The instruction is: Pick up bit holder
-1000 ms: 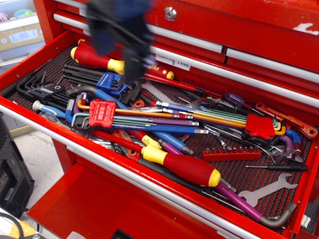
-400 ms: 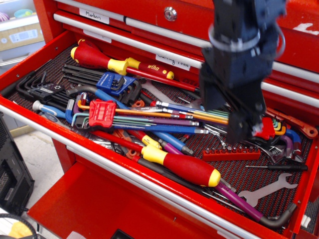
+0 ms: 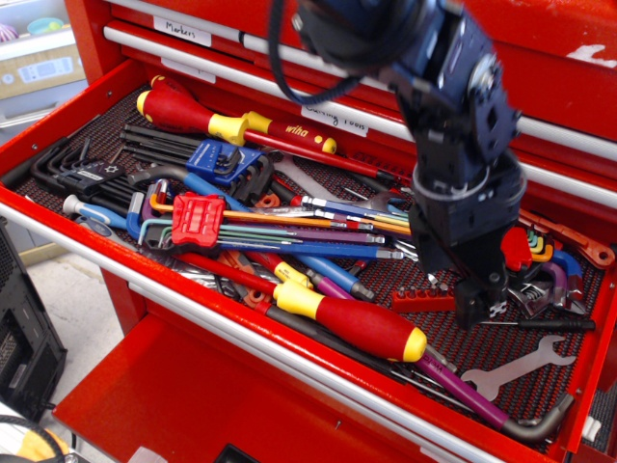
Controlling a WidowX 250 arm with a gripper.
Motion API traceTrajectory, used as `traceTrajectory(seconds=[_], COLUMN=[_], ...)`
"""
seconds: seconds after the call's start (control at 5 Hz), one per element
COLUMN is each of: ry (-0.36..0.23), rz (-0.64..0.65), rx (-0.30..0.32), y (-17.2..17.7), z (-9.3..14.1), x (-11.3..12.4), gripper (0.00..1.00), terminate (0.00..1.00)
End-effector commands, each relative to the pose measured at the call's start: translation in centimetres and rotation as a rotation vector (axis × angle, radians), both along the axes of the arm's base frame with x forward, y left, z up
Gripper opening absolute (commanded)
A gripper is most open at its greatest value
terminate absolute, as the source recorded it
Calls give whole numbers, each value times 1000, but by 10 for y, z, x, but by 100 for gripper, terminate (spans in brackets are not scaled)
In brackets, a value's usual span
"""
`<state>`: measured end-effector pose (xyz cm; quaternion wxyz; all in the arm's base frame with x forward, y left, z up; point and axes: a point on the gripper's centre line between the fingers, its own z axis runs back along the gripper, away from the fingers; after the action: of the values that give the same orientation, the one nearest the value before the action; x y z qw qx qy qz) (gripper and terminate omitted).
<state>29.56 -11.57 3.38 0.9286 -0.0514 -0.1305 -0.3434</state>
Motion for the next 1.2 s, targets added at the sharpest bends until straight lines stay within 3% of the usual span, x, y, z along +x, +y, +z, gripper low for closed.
traceTrajectory(seconds=[0.0,0.6,0.8,1.0], ry=[-92,-83,-80,-79], rz=[-8,69,101,134], rx=[-25,-114,-114,-108], y=[-7,-8,-7,-8], z=[-2,-33,-37,-37], x=[27,30,27,27], gripper=[100,100,100,0], terminate=[0,0,0,0])
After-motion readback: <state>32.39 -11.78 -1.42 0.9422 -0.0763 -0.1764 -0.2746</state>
